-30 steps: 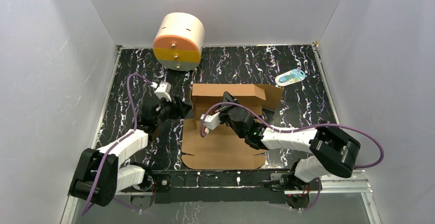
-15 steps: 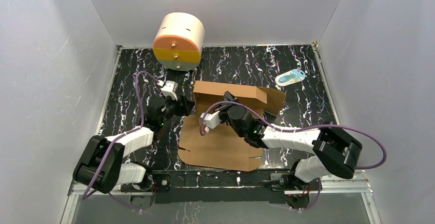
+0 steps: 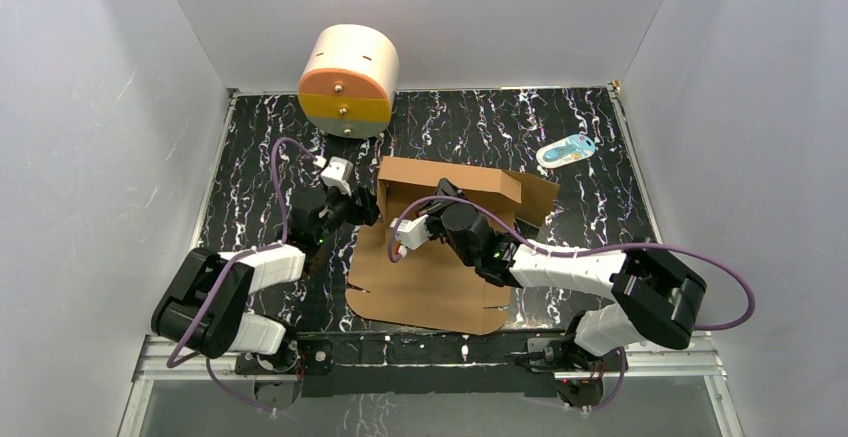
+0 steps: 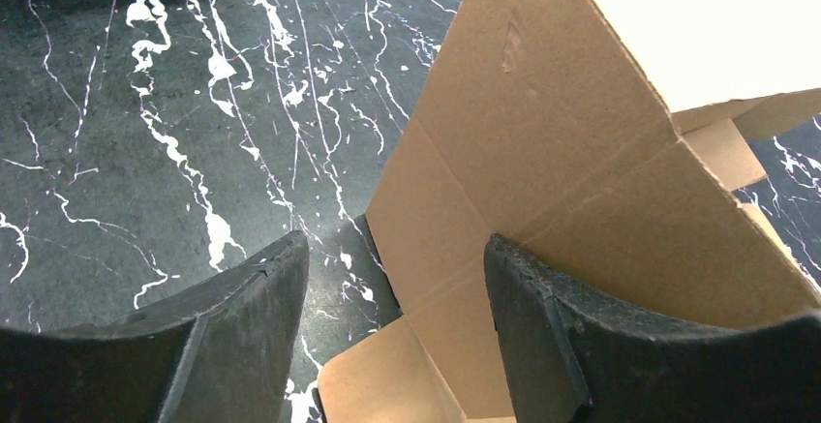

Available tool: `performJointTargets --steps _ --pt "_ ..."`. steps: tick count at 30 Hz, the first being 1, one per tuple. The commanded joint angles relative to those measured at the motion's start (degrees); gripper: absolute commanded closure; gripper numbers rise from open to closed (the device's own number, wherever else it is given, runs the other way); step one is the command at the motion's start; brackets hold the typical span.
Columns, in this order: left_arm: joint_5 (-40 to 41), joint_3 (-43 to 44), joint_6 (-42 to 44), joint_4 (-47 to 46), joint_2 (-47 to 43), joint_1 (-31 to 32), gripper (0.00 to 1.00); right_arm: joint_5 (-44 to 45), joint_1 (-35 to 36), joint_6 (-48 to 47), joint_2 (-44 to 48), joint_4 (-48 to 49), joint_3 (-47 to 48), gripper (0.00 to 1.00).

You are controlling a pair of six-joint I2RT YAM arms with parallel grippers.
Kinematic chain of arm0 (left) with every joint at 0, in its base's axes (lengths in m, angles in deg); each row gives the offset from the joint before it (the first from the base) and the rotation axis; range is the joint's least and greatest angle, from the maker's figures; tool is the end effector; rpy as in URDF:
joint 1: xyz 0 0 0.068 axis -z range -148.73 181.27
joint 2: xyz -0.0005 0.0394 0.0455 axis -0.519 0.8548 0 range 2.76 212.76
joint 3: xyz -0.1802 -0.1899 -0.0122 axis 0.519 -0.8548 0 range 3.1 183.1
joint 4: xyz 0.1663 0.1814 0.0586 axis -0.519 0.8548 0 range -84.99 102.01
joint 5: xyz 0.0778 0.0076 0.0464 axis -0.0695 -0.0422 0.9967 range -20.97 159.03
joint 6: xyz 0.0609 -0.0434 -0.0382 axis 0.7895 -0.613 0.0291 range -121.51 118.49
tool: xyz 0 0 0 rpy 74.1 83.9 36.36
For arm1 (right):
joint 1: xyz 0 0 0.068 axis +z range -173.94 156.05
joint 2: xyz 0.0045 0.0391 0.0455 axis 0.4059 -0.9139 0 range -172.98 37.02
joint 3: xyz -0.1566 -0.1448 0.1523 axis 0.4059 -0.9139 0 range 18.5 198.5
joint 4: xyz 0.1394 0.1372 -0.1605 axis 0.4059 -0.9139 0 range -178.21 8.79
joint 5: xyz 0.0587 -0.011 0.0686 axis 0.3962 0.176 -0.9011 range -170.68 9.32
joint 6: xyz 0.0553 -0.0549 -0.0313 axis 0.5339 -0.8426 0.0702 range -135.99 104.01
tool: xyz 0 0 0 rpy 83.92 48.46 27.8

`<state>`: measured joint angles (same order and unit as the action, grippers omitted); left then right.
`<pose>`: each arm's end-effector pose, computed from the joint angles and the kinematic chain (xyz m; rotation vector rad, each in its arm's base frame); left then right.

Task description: Fold the paper box

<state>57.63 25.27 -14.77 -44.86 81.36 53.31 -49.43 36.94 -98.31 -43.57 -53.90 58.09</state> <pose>0.2686 -0.1244 0.1813 0.2836 1.6991 -0.6270 0.1935 0.2691 0.2212 -1.5798 0.9412 -0.7560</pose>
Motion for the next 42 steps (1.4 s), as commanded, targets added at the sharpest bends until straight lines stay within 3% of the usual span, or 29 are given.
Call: performJointTargets --steps 1,9,15,24,32,42 --pt "-9.6 0.1 0.3 -4.1 -0.1 1.7 0.33 -6.5 1.4 2.5 -0.4 -4.8 1.4 0.89" --pt "-1.7 -4.1 0.5 -1.3 -8.7 1.7 0.26 -6.0 1.1 2.2 0.3 -5.4 1.4 0.89" --pt "-1.1 -3.6 1.0 1.4 -8.9 1.7 0.26 -6.1 1.0 2.1 0.8 -6.1 1.6 0.89" --pt "1.6 -5.4 2.7 8.7 -18.3 1.6 0.26 -6.4 0.8 2.0 0.4 -6.1 1.9 0.89" --pt "-0.8 -3.1 3.1 7.2 -11.5 1.7 0.26 -7.0 0.8 2.1 -0.3 -6.3 2.4 0.89" --pt "0.9 -2.2 1.4 -3.1 -5.3 1.7 0.28 -8.0 0.8 3.3 -0.1 -9.1 3.0 0.89"
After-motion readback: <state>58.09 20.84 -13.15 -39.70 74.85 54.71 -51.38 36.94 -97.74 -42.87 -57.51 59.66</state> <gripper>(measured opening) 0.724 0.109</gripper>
